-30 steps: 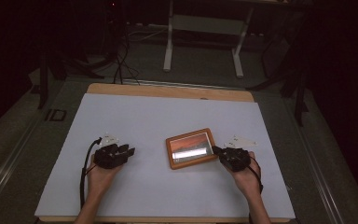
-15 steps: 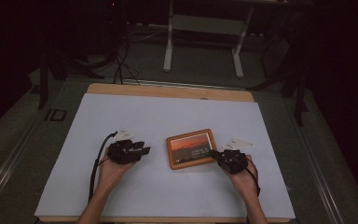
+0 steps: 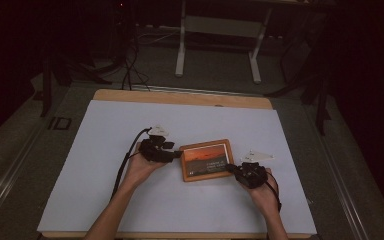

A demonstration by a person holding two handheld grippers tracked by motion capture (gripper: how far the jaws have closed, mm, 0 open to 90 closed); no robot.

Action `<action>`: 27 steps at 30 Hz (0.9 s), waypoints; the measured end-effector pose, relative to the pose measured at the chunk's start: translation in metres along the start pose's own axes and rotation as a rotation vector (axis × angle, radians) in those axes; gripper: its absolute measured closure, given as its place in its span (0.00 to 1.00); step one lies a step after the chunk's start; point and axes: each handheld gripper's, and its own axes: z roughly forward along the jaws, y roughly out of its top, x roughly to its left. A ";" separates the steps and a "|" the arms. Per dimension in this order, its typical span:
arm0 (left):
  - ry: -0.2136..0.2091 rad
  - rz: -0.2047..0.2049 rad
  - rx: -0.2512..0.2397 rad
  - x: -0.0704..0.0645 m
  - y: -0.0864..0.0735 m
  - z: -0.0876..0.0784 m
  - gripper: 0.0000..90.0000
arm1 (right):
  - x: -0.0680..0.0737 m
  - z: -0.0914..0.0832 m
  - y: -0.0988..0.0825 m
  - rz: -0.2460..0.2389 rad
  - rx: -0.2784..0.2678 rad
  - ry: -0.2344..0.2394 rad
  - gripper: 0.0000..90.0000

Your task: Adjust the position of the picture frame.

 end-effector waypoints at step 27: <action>-0.134 0.067 0.150 -0.011 0.033 0.040 0.46 | -0.010 0.004 -0.010 -0.017 0.100 0.079 1.00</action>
